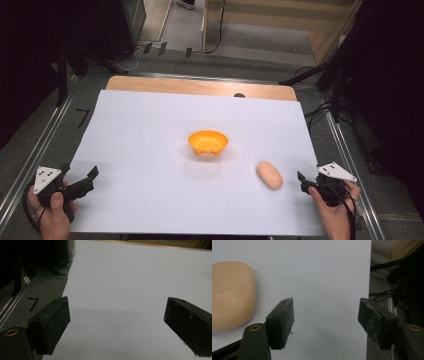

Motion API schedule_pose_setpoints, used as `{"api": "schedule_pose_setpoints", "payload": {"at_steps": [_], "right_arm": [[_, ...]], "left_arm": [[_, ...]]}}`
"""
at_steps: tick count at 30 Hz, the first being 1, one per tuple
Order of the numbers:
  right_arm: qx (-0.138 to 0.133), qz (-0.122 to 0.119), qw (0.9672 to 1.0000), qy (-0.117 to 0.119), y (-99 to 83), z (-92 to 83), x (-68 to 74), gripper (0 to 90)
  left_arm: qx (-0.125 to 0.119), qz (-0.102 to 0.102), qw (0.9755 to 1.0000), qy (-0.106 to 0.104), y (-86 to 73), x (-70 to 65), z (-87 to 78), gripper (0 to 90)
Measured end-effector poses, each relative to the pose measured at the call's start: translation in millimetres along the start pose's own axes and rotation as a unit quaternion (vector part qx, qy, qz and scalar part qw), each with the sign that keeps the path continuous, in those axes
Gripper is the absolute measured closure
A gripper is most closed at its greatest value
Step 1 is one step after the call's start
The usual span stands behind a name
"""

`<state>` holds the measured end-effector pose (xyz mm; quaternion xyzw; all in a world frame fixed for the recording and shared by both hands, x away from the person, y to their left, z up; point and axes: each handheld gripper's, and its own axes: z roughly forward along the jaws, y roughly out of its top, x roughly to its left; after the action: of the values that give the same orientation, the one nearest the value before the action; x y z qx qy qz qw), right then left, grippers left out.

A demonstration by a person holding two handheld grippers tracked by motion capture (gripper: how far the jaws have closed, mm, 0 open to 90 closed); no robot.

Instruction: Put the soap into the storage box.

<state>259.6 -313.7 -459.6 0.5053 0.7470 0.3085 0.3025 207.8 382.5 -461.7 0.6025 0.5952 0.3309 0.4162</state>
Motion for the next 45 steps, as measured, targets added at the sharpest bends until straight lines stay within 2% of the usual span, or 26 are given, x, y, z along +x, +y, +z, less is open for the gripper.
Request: {"api": "schedule_pose_setpoints", "payload": {"at_steps": [1, 2, 4, 7, 8, 12, 14, 15, 17, 19, 20, 23, 27, 32, 38, 41, 42, 43, 44, 45], "right_arm": [[0.005, -0.007, 0.9999, 0.008, 3.1, 1.4, -0.6, 36.4], [0.023, -0.007, 0.9992, 0.033, 7.8, 3.1, -1.5, 36.3], [0.028, -0.011, 0.9989, 0.037, 9.4, 3.9, -1.6, 37.2], [0.055, -0.035, 0.9972, 0.036, 17.2, 5.5, 1.8, 39.2], [0.073, -0.046, 0.9955, 0.038, 22.0, 6.7, 4.8, 38.0], [0.096, -0.036, 0.993, 0.058, 31.9, 7.7, 8.7, 33.5], [0.099, -0.034, 0.9925, 0.063, 34.0, 7.9, 9.2, 32.9], [0.109, -0.023, 0.9908, 0.077, 40.1, 8.0, 10.6, 32.3], [0.115, -0.022, 0.9898, 0.08, 42.5, 9.1, 10.8, 31.6], [0.137, -0.015, 0.9866, 0.087, 48.8, 13.0, 11.9, 29.8], [0.137, -0.015, 0.9866, 0.087, 48.8, 13.0, 11.9, 29.8], [0.167, -0.011, 0.98, 0.108, 54.8, 18.8, 12.5, 27.1], [0.192, -0.004, 0.973, 0.128, 61.8, 23.2, 15.1, 23.9], [0.209, -0.009, 0.9672, 0.143, 67.3, 28.8, 23.8, 19.7], [0.229, -0.024, 0.9598, 0.161, 73.0, 38.1, 42.0, 17.6], [0.232, -0.029, 0.9587, 0.162, 73.9, 40.9, 46.0, 17.5], [0.239, -0.033, 0.9563, 0.165, 74.7, 43.6, 50.8, 17.4], [0.239, -0.033, 0.9563, 0.165, 74.7, 43.6, 50.8, 17.4], [0.245, -0.042, 0.9541, 0.166, 75.4, 47.3, 55.8, 17.1], [0.247, -0.042, 0.9535, 0.167, 75.4, 48.6, 57.7, 17.1]], "left_arm": [[0.0, 0.0, 1.0, 0.0, 0.0, 0.1, 0.1, 7.3], [0.0, 0.0, 1.0, -0.001, 0.1, 0.2, 0.0, 7.3], [0.0, 0.0, 1.0, 0.0, 0.0, 0.0, 0.3, 7.4], [0.001, 0.001, 1.0, -0.001, 0.1, 0.0, 0.4, 7.4], [0.001, 0.001, 1.0, -0.001, 0.1, 0.0, 0.4, 7.4], [0.002, 0.001, 1.0, -0.001, 0.1, 0.0, 0.5, 7.4], [0.002, 0.001, 1.0, -0.001, 0.1, 0.0, 0.5, 7.4], [0.002, 0.001, 1.0, -0.002, 0.1, 0.1, 0.5, 7.4], [0.002, 0.001, 1.0, -0.002, 0.2, 0.1, 0.4, 7.4], [0.002, 0.001, 1.0, -0.003, 0.2, 0.1, 0.6, 7.4], [0.002, 0.001, 1.0, -0.003, 0.2, 0.1, 0.6, 7.4], [0.003, 0.002, 1.0, -0.003, 0.3, 0.0, 0.6, 7.4], [0.004, 0.003, 1.0, -0.003, 0.3, -0.1, 0.6, 7.4], [0.004, 0.004, 1.0, -0.004, 0.4, -0.2, 0.8, 7.4], [0.004, 0.004, 1.0, -0.005, 0.4, -0.1, 0.9, 7.4], [0.005, 0.004, 1.0, -0.005, 0.4, -0.1, 1.0, 7.4], [0.005, 0.004, 1.0, -0.006, 0.4, -0.1, 0.9, 7.4], [0.005, 0.004, 1.0, -0.006, 0.4, -0.1, 0.9, 7.4], [0.005, 0.004, 1.0, -0.005, 0.4, -0.1, 1.0, 7.4], [0.005, 0.004, 1.0, -0.006, 0.4, -0.1, 1.0, 7.4]]}}
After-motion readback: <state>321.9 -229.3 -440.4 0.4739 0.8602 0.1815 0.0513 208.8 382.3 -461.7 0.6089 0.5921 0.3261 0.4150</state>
